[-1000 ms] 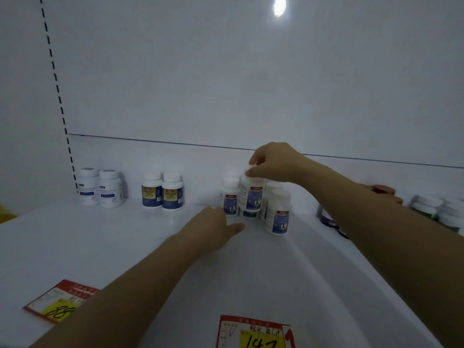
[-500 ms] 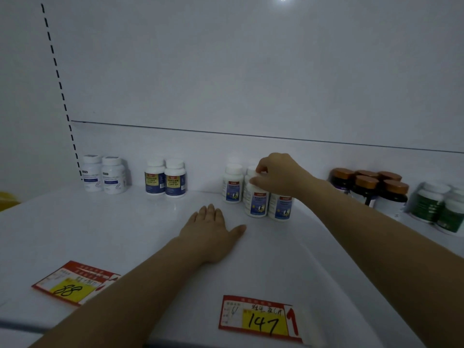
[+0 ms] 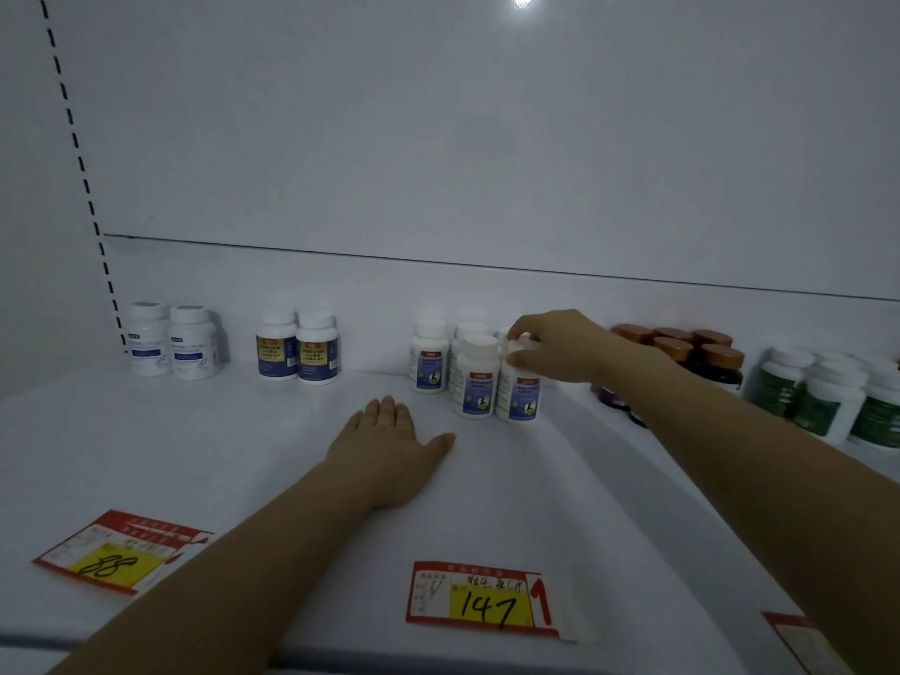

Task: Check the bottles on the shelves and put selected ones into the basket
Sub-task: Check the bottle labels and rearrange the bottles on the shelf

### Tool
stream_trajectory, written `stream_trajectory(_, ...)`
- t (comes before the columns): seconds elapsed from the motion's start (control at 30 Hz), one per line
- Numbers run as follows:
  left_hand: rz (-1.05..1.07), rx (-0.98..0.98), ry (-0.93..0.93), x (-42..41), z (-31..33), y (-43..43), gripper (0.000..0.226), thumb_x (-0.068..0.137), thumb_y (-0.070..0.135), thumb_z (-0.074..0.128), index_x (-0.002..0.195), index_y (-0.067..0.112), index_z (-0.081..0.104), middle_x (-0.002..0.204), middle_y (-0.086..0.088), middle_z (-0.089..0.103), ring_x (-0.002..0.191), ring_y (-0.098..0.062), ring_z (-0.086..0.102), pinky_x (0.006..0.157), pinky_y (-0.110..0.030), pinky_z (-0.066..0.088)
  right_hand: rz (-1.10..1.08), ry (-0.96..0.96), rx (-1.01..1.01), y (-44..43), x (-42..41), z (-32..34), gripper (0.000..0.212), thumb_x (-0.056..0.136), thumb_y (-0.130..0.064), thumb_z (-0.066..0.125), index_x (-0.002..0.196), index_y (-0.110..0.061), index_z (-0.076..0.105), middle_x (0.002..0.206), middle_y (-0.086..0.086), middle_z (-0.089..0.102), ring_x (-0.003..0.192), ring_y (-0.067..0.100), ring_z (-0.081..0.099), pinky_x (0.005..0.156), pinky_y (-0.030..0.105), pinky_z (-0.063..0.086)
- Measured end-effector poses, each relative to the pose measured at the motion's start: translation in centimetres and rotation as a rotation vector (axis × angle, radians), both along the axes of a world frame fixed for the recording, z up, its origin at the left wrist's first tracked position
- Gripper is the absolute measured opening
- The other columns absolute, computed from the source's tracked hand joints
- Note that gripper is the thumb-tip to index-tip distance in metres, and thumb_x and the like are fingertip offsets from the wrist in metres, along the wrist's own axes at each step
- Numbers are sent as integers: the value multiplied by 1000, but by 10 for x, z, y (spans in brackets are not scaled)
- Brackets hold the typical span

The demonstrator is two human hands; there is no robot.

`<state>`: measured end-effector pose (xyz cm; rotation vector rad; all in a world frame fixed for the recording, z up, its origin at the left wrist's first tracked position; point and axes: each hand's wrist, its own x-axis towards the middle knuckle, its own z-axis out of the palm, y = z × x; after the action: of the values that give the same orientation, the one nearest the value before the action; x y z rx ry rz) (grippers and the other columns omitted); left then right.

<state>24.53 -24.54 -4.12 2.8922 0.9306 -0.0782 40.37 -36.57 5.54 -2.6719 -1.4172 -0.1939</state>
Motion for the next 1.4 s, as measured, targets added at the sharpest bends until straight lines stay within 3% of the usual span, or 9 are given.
stream_trajectory(0.3, 4, -24, -18, 1, 3, 1, 85, 92, 66, 12, 150, 6, -3, 158, -13, -5, 146, -25, -1, 119, -37, 2, 4, 19, 88, -6, -5, 16, 41, 93, -32, 56, 130, -15, 56, 133, 7, 55, 121, 22, 50, 91, 24, 37)
stream_trajectory(0.47, -42, -130, -288, 4, 20, -2, 94, 86, 58, 52, 151, 8, 4, 159, -9, 6, 145, -22, 13, 116, -34, 18, 58, 13, 234, -15, -16, 61, 42, 91, -36, 59, 127, -14, 60, 131, 6, 58, 121, 21, 51, 91, 24, 36)
stream_trajectory(0.57, -165, -356, -669, 8, 42, -11, 62, 78, 42, 71, 125, 13, 43, 128, 6, 51, 117, -14, 51, 93, -29, 43, 106, 43, 330, -17, -23, 82, 40, 91, -39, 58, 123, -15, 63, 126, 3, 61, 111, 17, 55, 89, 24, 38)
stream_trajectory(0.6, -170, -466, -755, 8, 52, -16, 50, 78, 36, 73, 113, 17, 44, 115, 11, 54, 104, -9, 54, 84, -26, 43, 125, 68, 368, -18, -25, 87, 38, 91, -39, 58, 120, -15, 65, 122, 2, 63, 105, 15, 56, 88, 24, 41)
stream_trajectory(0.73, -203, -899, -872, 10, 83, -28, 36, 80, 23, 72, 109, 24, 51, 107, 6, 63, 83, -3, 60, 66, -19, 45, 191, 208, 440, -17, -32, 91, 33, 90, -38, 60, 109, -13, 71, 108, 0, 70, 97, 15, 65, 89, 32, 54)
stream_trajectory(0.8, -236, -890, -871, 10, 86, -31, 24, 79, 21, 73, 98, 26, 59, 105, 1, 69, 84, -6, 64, 70, -22, 49, 209, 283, 451, -16, -32, 87, 34, 89, -39, 62, 105, -12, 72, 103, 0, 71, 92, 15, 68, 84, 32, 57)
stream_trajectory(0.93, -222, -904, -844, 7, 76, -34, 27, 77, 19, 75, 103, 20, 66, 102, -1, 72, 95, -18, 67, 93, -37, 51, 175, 377, 439, -19, -28, 77, 37, 88, -42, 63, 96, -7, 73, 96, 6, 73, 89, 19, 70, 83, 32, 58)
stream_trajectory(1.2, -234, -936, -843, 7, 64, -41, 13, 76, 25, 75, 82, 29, 63, 89, 6, 70, 88, -13, 67, 76, -20, 53, 99, 475, 411, -28, -26, 62, 42, 90, -43, 60, 101, -3, 71, 95, 7, 74, 84, 19, 72, 81, 27, 57)
stream_trajectory(1.4, -235, -927, -849, 8, 64, -42, 15, 74, 26, 76, 83, 28, 65, 93, 0, 72, 94, -19, 68, 88, -29, 54, 102, 468, 413, -29, -27, 63, 41, 90, -43, 59, 101, -4, 71, 95, 7, 74, 85, 19, 72, 83, 28, 57)
